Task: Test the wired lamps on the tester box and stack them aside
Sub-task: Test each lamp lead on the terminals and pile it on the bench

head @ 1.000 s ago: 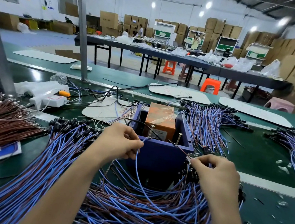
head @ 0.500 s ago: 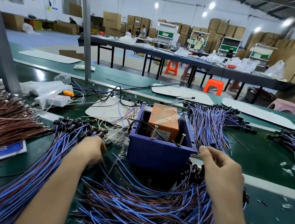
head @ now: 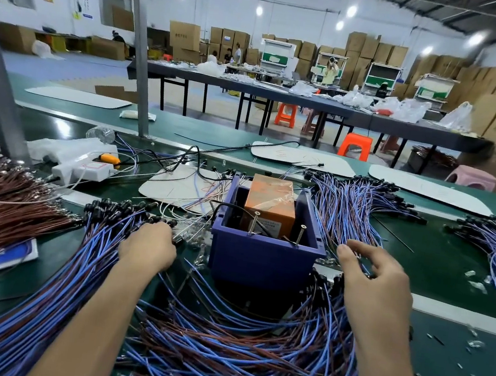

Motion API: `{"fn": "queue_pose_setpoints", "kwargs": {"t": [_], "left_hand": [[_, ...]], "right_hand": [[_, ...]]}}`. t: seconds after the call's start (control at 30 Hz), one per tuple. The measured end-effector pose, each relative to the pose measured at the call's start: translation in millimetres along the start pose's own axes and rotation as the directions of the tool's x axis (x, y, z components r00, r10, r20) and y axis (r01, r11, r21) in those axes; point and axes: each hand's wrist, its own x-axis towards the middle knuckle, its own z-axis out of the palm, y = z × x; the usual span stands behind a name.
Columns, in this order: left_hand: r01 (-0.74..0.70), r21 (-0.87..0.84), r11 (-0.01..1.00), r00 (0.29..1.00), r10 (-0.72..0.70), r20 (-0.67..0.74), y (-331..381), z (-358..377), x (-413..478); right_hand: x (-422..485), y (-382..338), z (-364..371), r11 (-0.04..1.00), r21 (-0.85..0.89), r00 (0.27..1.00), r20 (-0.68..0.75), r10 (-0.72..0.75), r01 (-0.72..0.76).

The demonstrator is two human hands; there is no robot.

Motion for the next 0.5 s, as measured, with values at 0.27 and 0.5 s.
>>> {"fn": "queue_pose_setpoints", "kwargs": {"t": [0.27, 0.5], "left_hand": [[-0.069, 0.062, 0.996, 0.992, 0.062, 0.106, 9.3, 14.2, -7.4], [-0.074, 0.034, 0.997, 0.993, 0.070, 0.092, 14.6, 20.0, -9.1]], "right_hand": [[-1.1, -1.6, 5.8, 1.000, 0.023, 0.999, 0.050, -0.007, 0.005], [-2.9, -2.7, 7.2, 0.999, 0.050, 0.997, 0.077, 0.001, -0.005]]}}
